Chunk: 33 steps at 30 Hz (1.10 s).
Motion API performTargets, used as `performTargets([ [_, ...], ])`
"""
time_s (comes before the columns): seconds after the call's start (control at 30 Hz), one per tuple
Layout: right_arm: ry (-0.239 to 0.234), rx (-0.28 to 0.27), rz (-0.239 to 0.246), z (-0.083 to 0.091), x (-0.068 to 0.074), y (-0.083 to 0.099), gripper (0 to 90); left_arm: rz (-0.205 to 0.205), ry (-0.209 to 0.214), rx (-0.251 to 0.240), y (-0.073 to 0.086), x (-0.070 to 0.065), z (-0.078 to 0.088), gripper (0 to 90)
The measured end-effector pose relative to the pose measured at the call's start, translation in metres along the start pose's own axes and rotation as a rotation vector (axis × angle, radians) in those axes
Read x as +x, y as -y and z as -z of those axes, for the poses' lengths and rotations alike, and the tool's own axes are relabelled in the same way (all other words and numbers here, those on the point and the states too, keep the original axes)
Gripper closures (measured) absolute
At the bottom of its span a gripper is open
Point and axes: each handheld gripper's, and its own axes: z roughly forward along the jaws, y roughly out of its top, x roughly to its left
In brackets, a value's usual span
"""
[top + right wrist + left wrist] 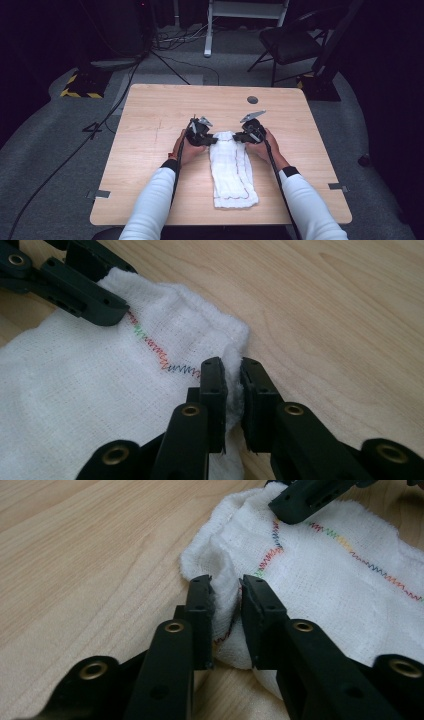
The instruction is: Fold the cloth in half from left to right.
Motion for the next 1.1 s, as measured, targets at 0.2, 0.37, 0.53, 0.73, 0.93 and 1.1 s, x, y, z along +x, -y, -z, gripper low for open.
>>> performTargets([
  [0.2,0.075,-0.024,0.018,0.004,0.001,-0.003,84.0,-0.034,-0.072,0.014,-0.015,-0.001,-0.003,81.5],
  [0.37,0.121,-0.079,0.019,0.017,-0.003,-0.01,84.0,-0.034,-0.083,-0.018,-0.03,0.001,0.004,81.7],
  [0.53,0.153,-0.123,0.034,0.033,-0.003,-0.021,84.1,-0.065,-0.114,-0.048,-0.046,0.0,0.017,81.9],
  [0.73,0.193,-0.176,0.048,0.051,-0.004,-0.036,84.2,-0.084,-0.141,-0.089,-0.065,-0.001,0.033,82.0],
  [0.93,0.229,-0.221,0.061,0.063,-0.003,-0.048,84.3,-0.111,-0.168,-0.113,-0.083,0.0,0.048,81.8],
  [1.1,0.234,-0.237,0.069,0.071,-0.002,-0.053,84.3,-0.143,-0.149,-0.113,-0.087,-0.002,0.056,81.6],
])
